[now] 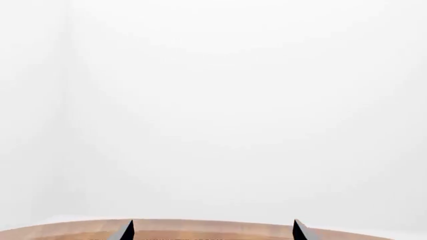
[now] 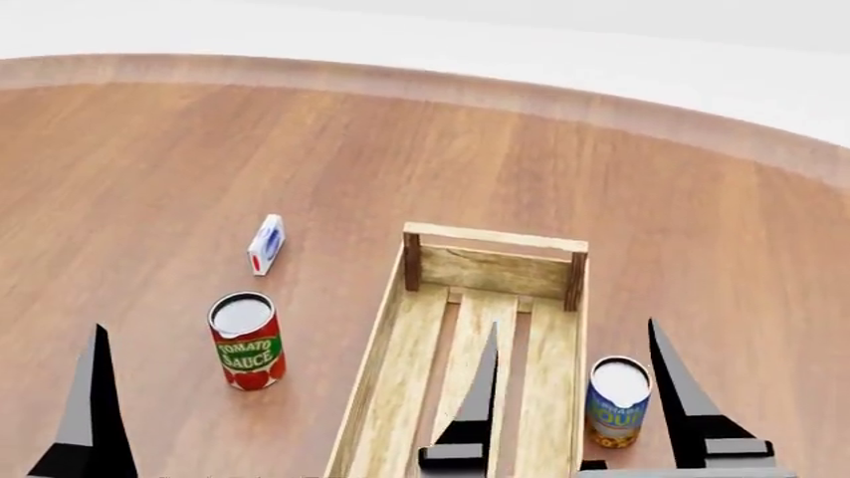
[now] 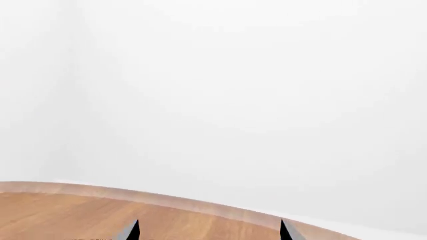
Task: Pick up the butter and put it in the tray.
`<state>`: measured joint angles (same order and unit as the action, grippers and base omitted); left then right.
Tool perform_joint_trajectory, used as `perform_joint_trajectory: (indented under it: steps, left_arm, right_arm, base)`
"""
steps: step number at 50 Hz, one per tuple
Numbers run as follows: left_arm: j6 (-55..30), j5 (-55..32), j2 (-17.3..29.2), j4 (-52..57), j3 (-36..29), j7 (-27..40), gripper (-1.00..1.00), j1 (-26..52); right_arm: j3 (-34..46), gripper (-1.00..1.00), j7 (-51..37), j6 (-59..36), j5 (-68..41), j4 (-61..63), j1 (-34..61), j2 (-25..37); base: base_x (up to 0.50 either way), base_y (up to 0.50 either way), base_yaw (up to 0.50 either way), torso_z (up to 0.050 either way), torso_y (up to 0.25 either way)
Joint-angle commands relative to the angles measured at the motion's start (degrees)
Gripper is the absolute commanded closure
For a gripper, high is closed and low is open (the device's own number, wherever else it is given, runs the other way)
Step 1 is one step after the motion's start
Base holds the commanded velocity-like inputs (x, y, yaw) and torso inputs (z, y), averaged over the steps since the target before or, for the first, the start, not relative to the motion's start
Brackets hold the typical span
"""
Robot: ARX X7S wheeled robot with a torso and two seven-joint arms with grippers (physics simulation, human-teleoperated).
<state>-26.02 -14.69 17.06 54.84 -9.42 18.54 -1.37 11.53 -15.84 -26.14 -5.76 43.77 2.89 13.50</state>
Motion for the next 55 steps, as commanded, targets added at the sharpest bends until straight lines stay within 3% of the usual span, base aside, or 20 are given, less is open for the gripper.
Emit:
perform_joint_trajectory:
  steps: [1, 11, 31, 37, 48, 55]
  left_arm:
    - [0.57, -0.19, 0.36, -0.55, -0.28, 0.44, -1.0, -0.09]
    - [0.49, -0.59, 1.04, -0.9, 0.74, 1.22, -1.0, 0.22]
    - [0.97, -1.54, 1.87, -1.44, 0.56, 2.16, -1.0, 0.38]
    - [1.05, -1.53, 2.16, -1.21, 0.35, 2.57, -1.0, 0.07]
    - [1.67, -1.3, 2.56, -1.77, -0.2, 3.06, -1.0, -0.16]
    - [1.74, -1.24, 2.7, -2.17, -0.7, 3.34, -1.0, 0.01]
  right_arm:
    - [1.77, -1.0, 0.89, -0.39, 0.31, 0.49, 0.4, 1.77]
    - [2.47, -1.0, 8.37, 0.42, -3.65, 5.38, -2.93, 8.71]
    - [-11.43, -1.0, 18.38, -5.91, -24.11, 10.71, -6.32, 22.76]
    - [-14.96, -1.0, 26.87, -4.59, -32.61, 10.37, -8.19, 28.07]
    - [-10.69, -1.0, 35.61, -5.66, -32.81, 9.33, -8.44, 35.01]
    - [-14.5, -1.0, 39.14, -6.45, -40.43, 9.58, -9.77, 39.36]
  base:
    - [0.0, 0.0, 0.5, 0.0, 0.0]
    - [0.0, 0.0, 0.0, 0.0, 0.0]
    - [0.0, 0.0, 0.0, 0.0, 0.0]
    - [0.0, 0.0, 0.0, 0.0, 0.0]
    - [0.0, 0.0, 0.0, 0.0, 0.0]
    - [0.0, 0.0, 0.0, 0.0, 0.0]
